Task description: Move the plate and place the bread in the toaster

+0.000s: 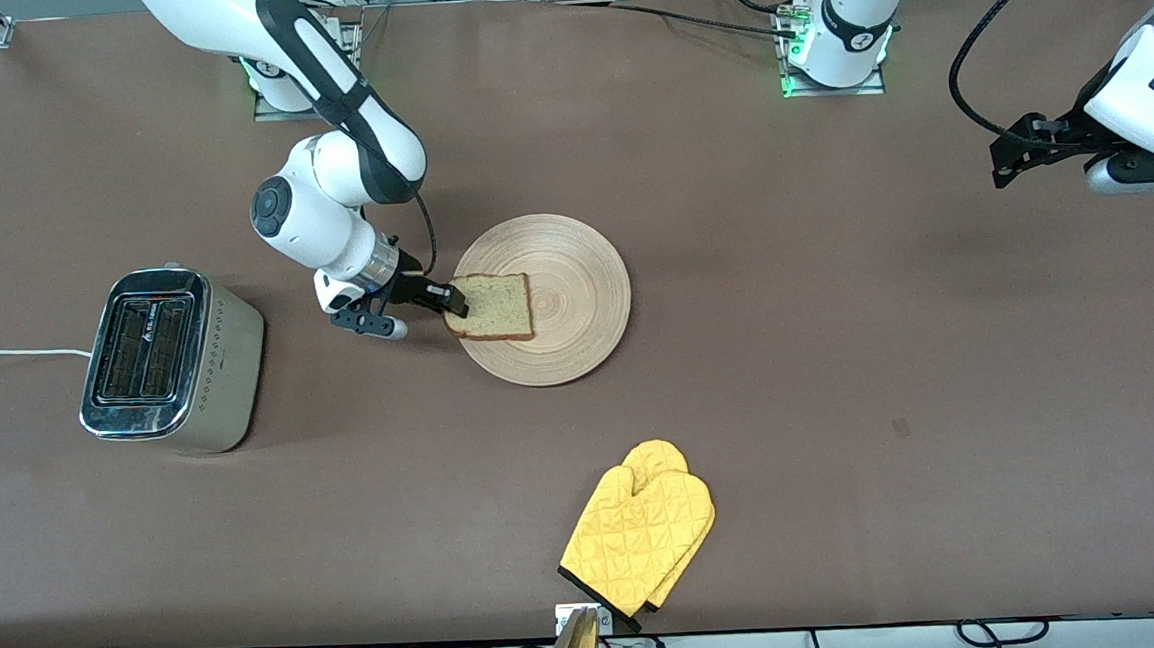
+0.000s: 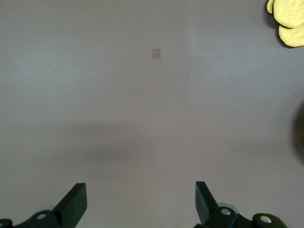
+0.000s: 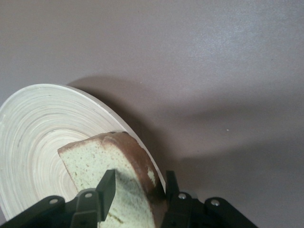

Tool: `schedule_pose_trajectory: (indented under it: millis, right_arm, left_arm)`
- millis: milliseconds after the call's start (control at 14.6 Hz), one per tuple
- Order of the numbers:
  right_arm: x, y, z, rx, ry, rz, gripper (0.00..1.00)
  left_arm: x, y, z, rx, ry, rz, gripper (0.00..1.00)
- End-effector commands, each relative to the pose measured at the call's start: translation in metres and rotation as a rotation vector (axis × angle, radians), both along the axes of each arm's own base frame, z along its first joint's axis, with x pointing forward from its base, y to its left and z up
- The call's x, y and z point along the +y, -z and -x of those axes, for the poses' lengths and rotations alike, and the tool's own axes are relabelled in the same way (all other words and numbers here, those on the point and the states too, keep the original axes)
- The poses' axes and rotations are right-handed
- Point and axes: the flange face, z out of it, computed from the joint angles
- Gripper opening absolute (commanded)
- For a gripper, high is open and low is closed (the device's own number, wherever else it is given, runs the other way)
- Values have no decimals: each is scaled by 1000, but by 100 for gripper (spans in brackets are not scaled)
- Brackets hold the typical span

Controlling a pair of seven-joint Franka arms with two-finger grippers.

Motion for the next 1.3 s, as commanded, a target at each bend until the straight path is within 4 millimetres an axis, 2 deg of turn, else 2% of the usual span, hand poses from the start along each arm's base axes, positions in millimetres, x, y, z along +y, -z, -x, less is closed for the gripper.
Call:
schedule_pose_trajectory:
  millis: [0, 618, 686, 1029, 1167, 1235]
  right_arm:
    - [3, -6, 1, -3, 26, -15, 37]
    - [3, -12, 0, 1, 60, -21, 0]
    - [3, -15, -2, -2, 64, -24, 0]
    - [-6, -50, -25, 6, 64, -69, 0]
    - [-17, -71, -44, 59, 43, -96, 0]
    - [-25, -90, -55, 80, 11, -98, 0]
  left_arm:
    - [0, -6, -1, 5, 7, 16, 100]
    - [5, -5, -2, 5, 5, 18, 100]
    - [5, -4, -2, 10, 5, 17, 100]
    - [8, -4, -2, 8, -3, 16, 100]
    - [8, -4, -2, 10, -3, 16, 100]
    - [8, -4, -2, 11, -3, 16, 100]
